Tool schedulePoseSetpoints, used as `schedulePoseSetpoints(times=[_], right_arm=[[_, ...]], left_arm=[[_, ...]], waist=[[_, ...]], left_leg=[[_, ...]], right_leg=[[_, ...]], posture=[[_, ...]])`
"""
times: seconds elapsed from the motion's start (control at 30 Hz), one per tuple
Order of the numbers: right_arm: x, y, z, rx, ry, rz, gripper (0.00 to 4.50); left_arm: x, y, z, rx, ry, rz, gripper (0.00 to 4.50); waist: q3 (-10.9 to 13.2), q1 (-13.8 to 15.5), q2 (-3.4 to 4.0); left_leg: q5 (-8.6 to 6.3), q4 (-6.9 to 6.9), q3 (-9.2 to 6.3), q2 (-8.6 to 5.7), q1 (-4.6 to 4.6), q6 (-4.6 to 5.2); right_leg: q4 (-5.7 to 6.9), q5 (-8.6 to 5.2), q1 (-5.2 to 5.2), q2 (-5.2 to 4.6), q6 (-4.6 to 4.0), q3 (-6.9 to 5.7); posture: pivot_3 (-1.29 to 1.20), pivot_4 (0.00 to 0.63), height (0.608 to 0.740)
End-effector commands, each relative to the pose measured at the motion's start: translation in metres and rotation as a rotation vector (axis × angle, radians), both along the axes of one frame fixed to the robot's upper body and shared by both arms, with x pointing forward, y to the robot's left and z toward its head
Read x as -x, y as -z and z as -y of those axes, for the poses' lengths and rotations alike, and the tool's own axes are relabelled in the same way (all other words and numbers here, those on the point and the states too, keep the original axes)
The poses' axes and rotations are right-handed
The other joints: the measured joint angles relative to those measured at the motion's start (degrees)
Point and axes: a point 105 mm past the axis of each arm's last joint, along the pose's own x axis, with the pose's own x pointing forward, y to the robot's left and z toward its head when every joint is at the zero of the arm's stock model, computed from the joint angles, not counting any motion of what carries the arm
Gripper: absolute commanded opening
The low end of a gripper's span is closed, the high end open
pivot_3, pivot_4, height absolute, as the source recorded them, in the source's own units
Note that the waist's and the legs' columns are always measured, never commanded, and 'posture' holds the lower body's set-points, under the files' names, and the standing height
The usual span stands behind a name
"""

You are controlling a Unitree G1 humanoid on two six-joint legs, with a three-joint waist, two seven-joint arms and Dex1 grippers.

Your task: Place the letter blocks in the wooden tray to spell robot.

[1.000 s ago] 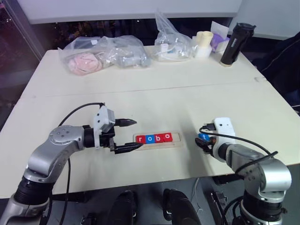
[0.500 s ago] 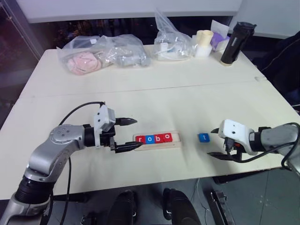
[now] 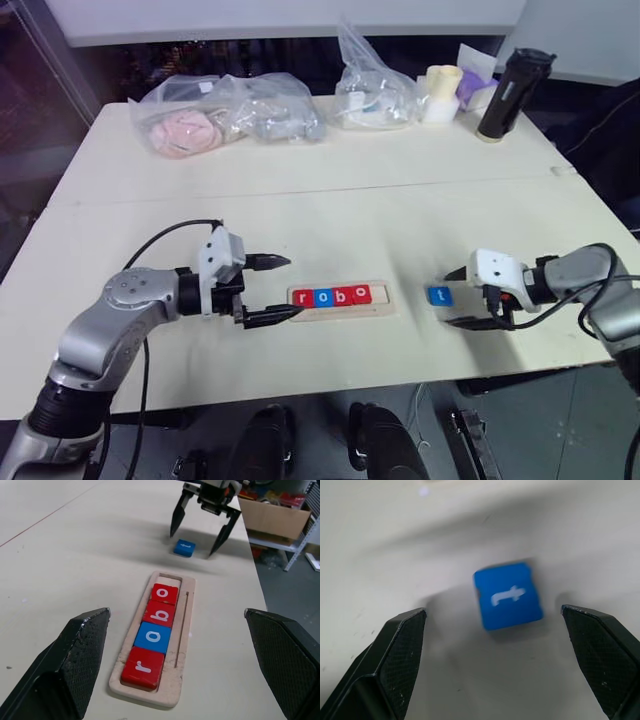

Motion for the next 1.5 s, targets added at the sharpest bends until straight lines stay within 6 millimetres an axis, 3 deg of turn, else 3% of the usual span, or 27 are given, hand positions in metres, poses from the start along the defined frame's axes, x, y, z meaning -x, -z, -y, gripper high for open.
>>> schedulePoseSetpoints(times=[0.03,0.33,0.43,0.6,0.93,1.13,1.3,1.5], right_arm=[[-0.006,-0.007,-0.002,-0.007,-0.013,0.043,4.43],[-0.012,-0.004,-0.001,-0.009,-0.006,0.041,4.43],[-0.014,-0.003,-0.001,-0.011,-0.001,0.036,3.56],[-0.015,-0.003,-0.003,-0.011,-0.011,0.039,1.12],[-0.006,-0.037,-0.050,-0.040,-0.185,0.073,1.12],[-0.007,-0.026,-0.072,-0.029,-0.261,0.057,1.12],[-0.018,-0.022,-0.083,-0.036,-0.267,0.064,1.12],[-0.026,-0.019,-0.086,-0.037,-0.265,0.038,1.12]], left_arm=[[0.003,-0.009,-0.001,-0.004,0.004,0.045,4.50],[0.004,-0.009,0.000,-0.003,0.003,0.044,4.50],[0.004,-0.010,0.001,0.001,0.002,0.045,4.50],[0.003,-0.010,0.001,0.003,-0.004,0.046,4.50],[0.002,-0.009,0.001,0.007,-0.008,0.046,4.50],[0.001,-0.011,0.002,0.011,-0.006,0.050,4.50],[0.003,-0.011,0.001,0.012,-0.012,0.052,4.50],[0.004,-0.010,0.000,0.011,-0.028,0.050,4.50]], waist=[[0.0,0.1,0.00],[0.0,0.2,0.00],[0.0,0.2,0.01],[0.0,0.2,0.01],[0.0,0.3,0.01],[0.0,0.4,0.01],[0.0,0.3,0.01],[0.0,0.3,0.01]], left_leg=[[0.00,0.02,0.01,0.00,0.02,0.00],[0.01,0.05,0.04,0.01,0.14,-0.01],[0.01,0.05,0.04,0.00,0.15,-0.01],[0.01,0.06,0.04,0.00,0.26,-0.01],[0.01,0.02,0.03,0.03,0.36,-0.02],[0.01,0.03,0.03,0.03,0.35,-0.02],[0.01,0.03,0.06,0.00,0.34,-0.02],[0.01,0.03,0.04,0.01,0.37,-0.02]], right_leg=[[0.00,0.01,0.02,0.00,-0.01,0.00],[0.02,0.02,0.12,-0.01,-0.04,0.01],[0.03,0.03,0.13,-0.01,-0.06,0.01],[0.03,0.04,0.23,-0.01,-0.06,0.02],[0.06,0.04,0.29,-0.02,-0.06,0.01],[0.04,0.04,0.31,-0.04,-0.06,0.01],[0.04,0.05,0.30,-0.06,-0.07,0.01],[0.09,0.06,0.30,-0.03,-0.09,0.01]], posture=[[0.00,0.150,0.740],[0.00,0.150,0.740],[0.00,0.150,0.740],[0.00,0.150,0.740],[0.00,0.150,0.740],[0.00,0.150,0.740],[0.00,0.150,0.740],[0.00,0.150,0.740]])
